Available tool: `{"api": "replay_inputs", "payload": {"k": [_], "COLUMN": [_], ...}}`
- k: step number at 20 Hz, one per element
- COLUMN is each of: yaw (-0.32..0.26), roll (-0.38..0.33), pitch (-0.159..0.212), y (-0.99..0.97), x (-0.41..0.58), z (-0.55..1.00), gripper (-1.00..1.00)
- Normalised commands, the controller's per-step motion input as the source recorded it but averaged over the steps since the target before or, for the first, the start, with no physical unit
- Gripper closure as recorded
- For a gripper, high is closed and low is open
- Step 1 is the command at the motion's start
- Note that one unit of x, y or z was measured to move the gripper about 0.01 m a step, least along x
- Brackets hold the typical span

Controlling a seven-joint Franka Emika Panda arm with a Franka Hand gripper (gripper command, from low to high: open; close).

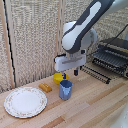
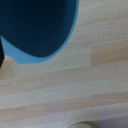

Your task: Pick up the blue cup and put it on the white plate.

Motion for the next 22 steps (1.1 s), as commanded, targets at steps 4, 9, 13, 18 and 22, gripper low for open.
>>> {"api": "replay_inputs", "payload": {"k": [4,9,13,18,22], "yaw": [0.113,0.054,0.014,0.000,-0.002], "roll": [0.000,-0.001,-0.007,-0.003,0.000], "pitch": [0.000,0.000,0.000,-0.006,-0.063], "y": [-0.34,-0.06,0.00,0.00,0.00], "x": [0.000,-0.003,-0.042,-0.043,-0.081], "z": [-0.34,-0.28,-0.22,-0.18,-0.09], "gripper": [-1.00,-1.00,1.00,1.00,1.00]}}
